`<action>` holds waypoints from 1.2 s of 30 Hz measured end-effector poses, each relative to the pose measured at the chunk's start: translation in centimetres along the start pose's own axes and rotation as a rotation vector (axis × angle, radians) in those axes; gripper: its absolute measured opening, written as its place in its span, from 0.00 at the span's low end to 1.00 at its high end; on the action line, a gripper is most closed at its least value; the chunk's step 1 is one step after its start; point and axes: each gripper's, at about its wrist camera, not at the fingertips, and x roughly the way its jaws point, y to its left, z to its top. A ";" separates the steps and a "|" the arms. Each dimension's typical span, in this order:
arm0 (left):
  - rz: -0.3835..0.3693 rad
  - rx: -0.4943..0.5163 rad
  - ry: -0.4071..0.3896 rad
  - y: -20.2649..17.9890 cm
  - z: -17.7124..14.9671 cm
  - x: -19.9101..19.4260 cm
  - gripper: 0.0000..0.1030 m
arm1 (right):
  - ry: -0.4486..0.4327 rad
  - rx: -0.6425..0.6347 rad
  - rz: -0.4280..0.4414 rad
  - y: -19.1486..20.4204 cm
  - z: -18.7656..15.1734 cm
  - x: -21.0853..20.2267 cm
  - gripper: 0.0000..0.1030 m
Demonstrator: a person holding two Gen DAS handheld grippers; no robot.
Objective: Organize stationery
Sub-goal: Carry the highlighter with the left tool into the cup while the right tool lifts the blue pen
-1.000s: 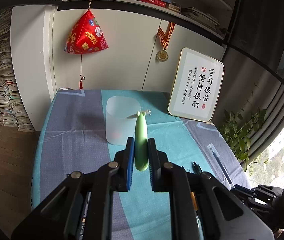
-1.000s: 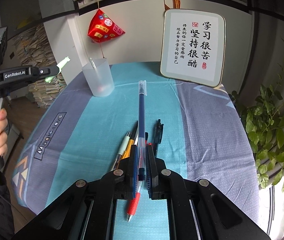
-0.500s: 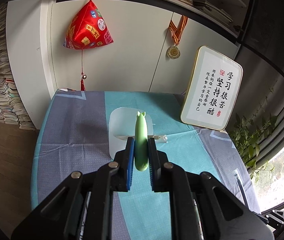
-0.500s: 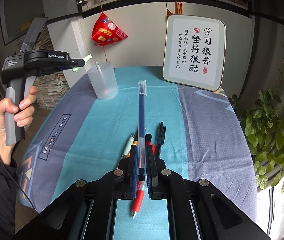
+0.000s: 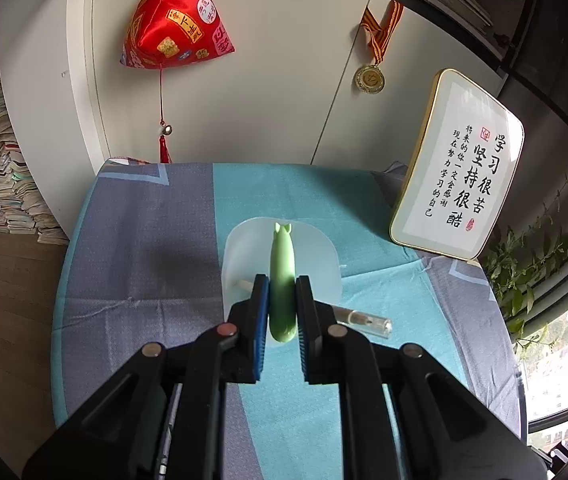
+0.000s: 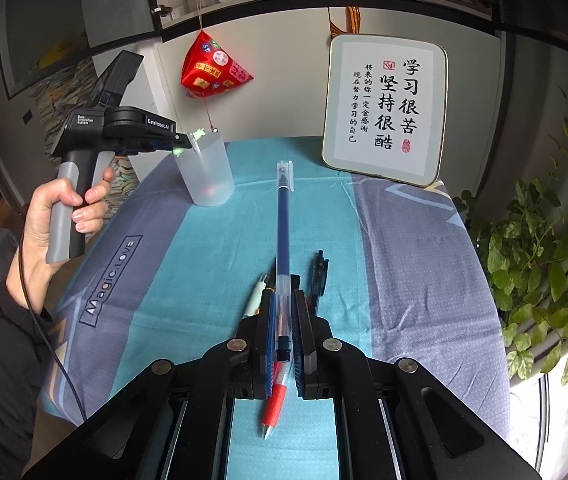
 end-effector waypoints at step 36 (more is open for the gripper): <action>-0.010 0.034 -0.084 2.1 1.2 -2.2 0.37 | 0.683 -0.540 -0.055 11.5 20.6 16.1 0.08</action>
